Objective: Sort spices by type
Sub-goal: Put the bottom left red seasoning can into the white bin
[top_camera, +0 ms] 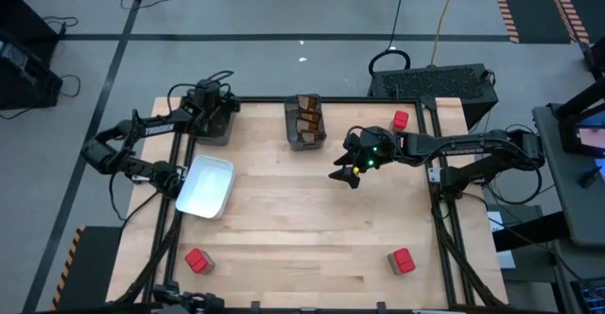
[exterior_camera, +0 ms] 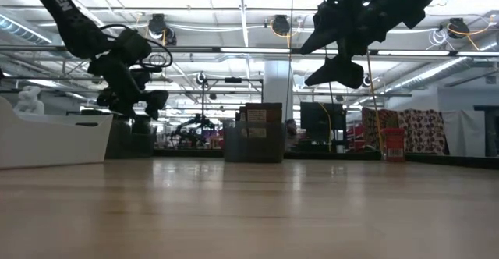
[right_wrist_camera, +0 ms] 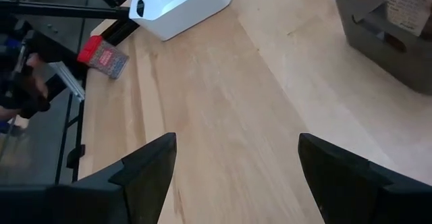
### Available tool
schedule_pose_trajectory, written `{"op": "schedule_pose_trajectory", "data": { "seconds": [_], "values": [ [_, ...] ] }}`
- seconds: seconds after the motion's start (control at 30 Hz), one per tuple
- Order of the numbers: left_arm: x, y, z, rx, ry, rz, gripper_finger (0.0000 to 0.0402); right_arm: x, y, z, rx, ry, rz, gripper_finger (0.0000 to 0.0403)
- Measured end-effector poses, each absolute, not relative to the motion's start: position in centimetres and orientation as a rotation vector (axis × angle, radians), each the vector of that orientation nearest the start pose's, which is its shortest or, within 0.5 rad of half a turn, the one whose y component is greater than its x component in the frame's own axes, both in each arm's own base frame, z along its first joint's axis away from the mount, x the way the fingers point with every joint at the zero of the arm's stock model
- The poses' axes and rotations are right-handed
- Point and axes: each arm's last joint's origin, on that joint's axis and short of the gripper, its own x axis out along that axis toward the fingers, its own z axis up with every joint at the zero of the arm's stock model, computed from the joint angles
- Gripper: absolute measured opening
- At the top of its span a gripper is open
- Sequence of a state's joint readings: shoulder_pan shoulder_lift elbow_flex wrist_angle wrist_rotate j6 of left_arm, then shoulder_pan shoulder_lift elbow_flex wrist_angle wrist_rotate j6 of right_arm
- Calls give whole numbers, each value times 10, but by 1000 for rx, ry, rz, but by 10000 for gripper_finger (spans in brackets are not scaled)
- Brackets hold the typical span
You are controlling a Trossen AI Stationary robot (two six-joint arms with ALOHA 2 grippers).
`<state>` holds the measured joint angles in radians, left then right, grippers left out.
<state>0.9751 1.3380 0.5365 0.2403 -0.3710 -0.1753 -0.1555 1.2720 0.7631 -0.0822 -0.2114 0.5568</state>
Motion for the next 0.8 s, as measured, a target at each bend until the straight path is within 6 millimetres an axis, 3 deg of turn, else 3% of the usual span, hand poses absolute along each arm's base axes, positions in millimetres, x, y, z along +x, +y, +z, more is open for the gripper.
{"op": "schedule_pose_trajectory", "data": {
  "seconds": [0.3, 0.63, 0.8],
  "values": [
    [138, 222, 196, -279, 627, 1351, 331, 263, -35, 235, 634, 586, -101, 293],
    [143, 223, 260, -226, 404, 1318, 331, 263, -35, 235, 589, 586, -92, 293],
    [150, 211, 292, -206, 281, 1175, 331, 263, -35, 235, 569, 586, -86, 293]
  ]
}}
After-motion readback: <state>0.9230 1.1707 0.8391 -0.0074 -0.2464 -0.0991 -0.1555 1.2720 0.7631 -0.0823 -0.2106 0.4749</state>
